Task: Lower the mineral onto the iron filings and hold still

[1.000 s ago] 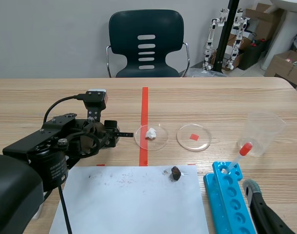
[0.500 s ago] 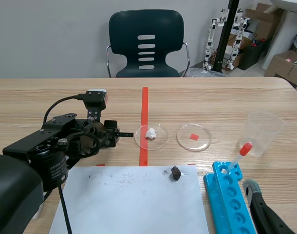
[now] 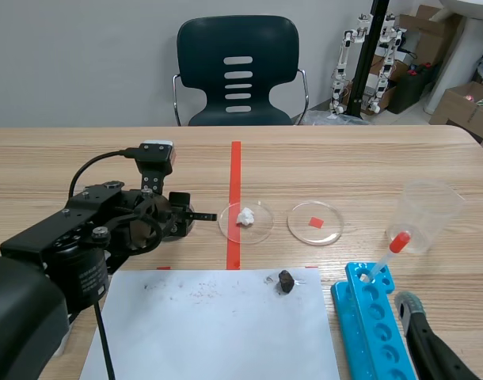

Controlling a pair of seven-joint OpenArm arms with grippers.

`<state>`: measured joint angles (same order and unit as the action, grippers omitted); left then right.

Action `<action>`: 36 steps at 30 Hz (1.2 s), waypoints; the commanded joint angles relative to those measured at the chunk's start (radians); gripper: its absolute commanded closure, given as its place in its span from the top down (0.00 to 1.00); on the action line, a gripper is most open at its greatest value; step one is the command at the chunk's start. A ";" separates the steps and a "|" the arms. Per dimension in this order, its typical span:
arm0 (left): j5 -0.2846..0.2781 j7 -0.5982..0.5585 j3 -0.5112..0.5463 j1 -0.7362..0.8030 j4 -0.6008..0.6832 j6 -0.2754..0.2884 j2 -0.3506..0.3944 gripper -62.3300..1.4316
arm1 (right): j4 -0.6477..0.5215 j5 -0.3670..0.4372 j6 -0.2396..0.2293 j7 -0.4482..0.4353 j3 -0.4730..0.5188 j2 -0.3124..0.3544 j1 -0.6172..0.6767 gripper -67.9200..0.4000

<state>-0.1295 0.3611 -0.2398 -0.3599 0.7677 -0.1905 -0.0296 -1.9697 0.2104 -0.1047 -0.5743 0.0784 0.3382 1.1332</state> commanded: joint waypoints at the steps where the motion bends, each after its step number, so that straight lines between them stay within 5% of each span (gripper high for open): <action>1: 0.031 -0.031 0.001 0.028 0.101 -0.002 0.000 0.20 | -0.014 0.010 0.003 -0.014 0.006 0.000 -0.006 1.00; 7: 0.070 -0.090 0.001 0.189 0.392 0.003 0.037 0.20 | -0.014 0.010 0.003 -0.014 0.006 0.000 -0.006 1.00; 18: 0.069 -0.134 0.001 0.560 0.957 0.007 0.232 0.20 | -0.014 0.010 0.003 -0.014 0.006 0.000 -0.006 1.00; 21: 0.067 -0.214 0.010 0.682 1.078 0.076 0.278 0.20 | -0.014 0.010 0.003 -0.014 0.006 0.000 -0.006 1.00; 27: 0.067 -0.385 0.053 0.896 1.218 0.233 0.334 0.20 | -0.014 0.010 0.003 -0.014 0.006 0.000 -0.006 1.00; 31: 0.072 -0.398 0.074 0.982 1.250 0.250 0.345 0.20 | -0.014 0.010 0.003 -0.014 0.006 0.000 -0.006 1.00; 36: 0.167 -0.442 0.085 1.067 1.255 0.272 0.346 0.20 | -0.014 0.010 0.003 -0.014 0.006 0.000 -0.006 1.00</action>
<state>0.0330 -0.0517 -0.1555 0.6987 2.0151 0.0834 0.3191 -1.9697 0.2104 -0.1047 -0.5743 0.0784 0.3382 1.1332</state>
